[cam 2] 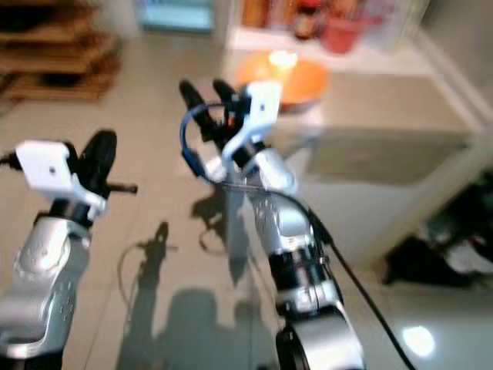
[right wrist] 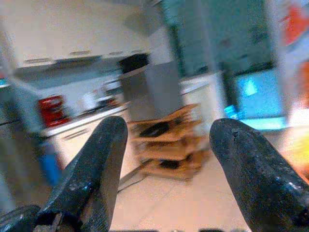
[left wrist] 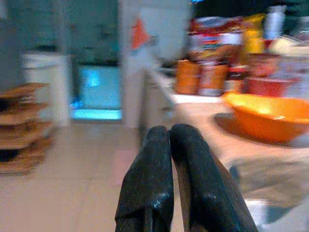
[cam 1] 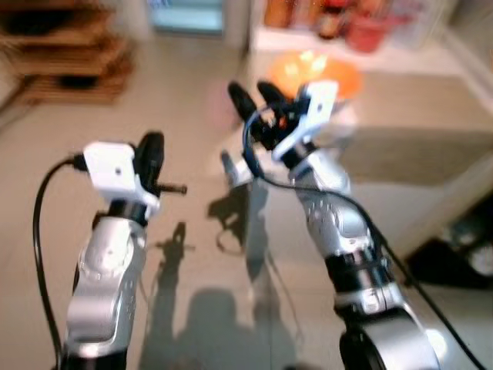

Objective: Setting the table

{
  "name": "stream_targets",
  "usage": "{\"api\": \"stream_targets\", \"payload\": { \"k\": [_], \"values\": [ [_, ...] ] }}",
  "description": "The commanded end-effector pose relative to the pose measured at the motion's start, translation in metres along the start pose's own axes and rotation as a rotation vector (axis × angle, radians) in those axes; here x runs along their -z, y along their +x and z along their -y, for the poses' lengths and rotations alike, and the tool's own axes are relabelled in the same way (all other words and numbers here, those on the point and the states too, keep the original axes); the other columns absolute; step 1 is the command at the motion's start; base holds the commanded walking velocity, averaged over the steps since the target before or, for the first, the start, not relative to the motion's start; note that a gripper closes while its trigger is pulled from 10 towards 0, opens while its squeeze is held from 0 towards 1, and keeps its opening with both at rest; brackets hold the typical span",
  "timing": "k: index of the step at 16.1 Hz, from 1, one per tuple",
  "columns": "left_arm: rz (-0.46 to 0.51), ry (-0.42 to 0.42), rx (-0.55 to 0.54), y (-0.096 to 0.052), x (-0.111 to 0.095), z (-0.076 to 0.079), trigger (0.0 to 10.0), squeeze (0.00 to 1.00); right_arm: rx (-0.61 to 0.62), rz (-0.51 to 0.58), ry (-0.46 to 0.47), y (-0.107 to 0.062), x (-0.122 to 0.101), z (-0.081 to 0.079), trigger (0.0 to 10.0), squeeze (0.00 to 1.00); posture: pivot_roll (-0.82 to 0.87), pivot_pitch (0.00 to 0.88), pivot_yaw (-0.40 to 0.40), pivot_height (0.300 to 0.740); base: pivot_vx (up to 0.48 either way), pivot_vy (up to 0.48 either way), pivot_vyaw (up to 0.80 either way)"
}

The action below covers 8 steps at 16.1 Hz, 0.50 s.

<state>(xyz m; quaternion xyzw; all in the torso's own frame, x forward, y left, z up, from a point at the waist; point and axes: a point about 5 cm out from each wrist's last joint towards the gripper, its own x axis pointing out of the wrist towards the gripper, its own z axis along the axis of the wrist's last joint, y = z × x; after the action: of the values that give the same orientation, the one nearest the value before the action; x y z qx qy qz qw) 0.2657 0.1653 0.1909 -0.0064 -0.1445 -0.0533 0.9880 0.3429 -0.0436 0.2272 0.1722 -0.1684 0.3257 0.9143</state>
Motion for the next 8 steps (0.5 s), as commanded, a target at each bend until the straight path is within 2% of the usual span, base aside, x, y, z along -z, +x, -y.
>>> {"api": "stream_targets", "payload": {
  "k": [1, 4, 8],
  "values": [
    [0.020, -0.014, 0.043, 0.003, -0.004, 0.012, 10.0, 0.00, 0.044, 0.034, -0.022, -0.005, -0.011, 0.013, 10.0, 0.00, 0.03, 0.076, -0.013, 0.740, 0.480, 0.000, 0.00],
    [0.034, -0.019, 0.057, 0.004, -0.007, 0.014, 10.0, 0.00, 0.031, 0.080, 0.012, 0.003, -0.030, 0.013, 10.0, 0.00, 0.03, 0.074, -0.017, 0.740, 0.480, 0.000, -0.80],
    [0.046, -0.018, 0.057, 0.005, -0.010, 0.015, 10.0, 0.00, 0.092, 0.092, -0.063, 0.010, -0.048, 0.019, 10.0, 0.00, 0.02, 0.070, -0.023, 0.740, 0.480, 0.000, 0.00]
  ]
}}
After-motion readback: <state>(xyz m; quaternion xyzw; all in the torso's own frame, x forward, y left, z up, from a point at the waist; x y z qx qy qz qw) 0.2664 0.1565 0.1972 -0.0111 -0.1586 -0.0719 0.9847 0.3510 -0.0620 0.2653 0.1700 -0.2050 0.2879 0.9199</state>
